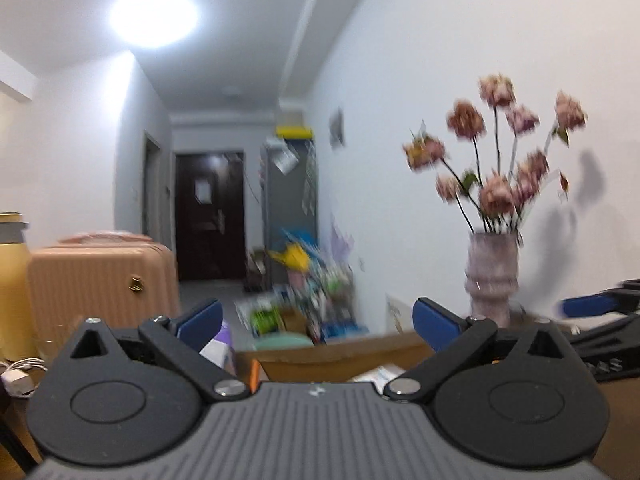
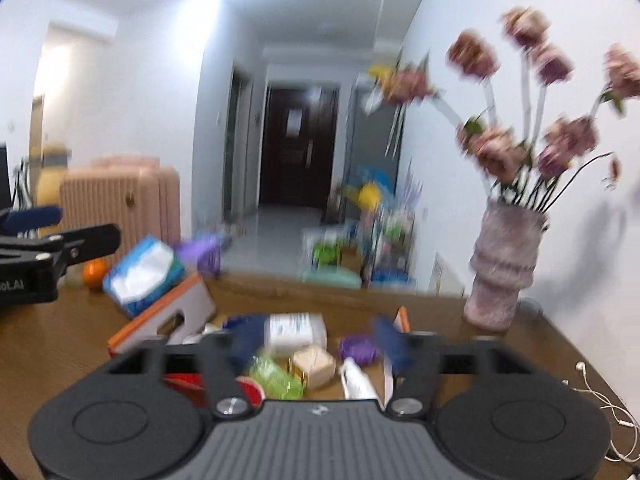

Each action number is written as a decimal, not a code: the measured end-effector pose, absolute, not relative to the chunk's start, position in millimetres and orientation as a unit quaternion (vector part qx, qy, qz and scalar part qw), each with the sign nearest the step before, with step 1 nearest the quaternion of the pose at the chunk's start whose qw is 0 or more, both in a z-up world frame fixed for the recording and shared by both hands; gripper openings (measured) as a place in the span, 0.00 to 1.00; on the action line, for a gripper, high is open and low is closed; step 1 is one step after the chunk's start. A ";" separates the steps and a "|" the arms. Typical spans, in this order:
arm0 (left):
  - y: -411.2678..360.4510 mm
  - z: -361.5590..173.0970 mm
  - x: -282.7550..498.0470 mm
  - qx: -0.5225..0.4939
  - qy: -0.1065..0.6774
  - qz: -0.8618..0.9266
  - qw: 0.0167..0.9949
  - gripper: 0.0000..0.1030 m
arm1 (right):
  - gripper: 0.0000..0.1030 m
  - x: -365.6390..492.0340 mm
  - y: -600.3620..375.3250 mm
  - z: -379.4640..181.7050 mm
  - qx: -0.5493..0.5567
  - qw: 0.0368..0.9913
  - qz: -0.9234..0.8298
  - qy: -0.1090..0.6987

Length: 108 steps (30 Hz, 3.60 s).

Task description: Organize rigid objects

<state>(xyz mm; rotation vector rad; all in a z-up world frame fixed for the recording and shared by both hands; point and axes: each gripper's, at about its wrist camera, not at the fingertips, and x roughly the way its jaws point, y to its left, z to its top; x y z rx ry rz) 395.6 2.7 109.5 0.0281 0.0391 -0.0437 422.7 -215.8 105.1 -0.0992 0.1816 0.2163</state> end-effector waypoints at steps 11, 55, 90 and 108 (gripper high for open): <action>2.6 94.3 337.2 0.005 0.026 -0.017 1.000 1.00 | 0.98 375.1 -230.0 75.8 -0.030 0.994 0.079 0.067; 21.5 14.1 -21.1 0.028 0.034 -0.048 0.998 1.00 | 0.99 -14.7 -192.7 16.1 0.005 0.996 0.059 0.061; 25.5 22.0 -10.9 0.019 0.036 -0.036 0.999 1.00 | 1.00 -3.9 -189.7 20.9 -0.001 0.995 0.069 0.065; 25.8 21.8 -10.3 0.019 0.037 -0.036 0.998 1.00 | 1.00 -5.2 -189.4 19.7 0.002 0.995 0.070 0.068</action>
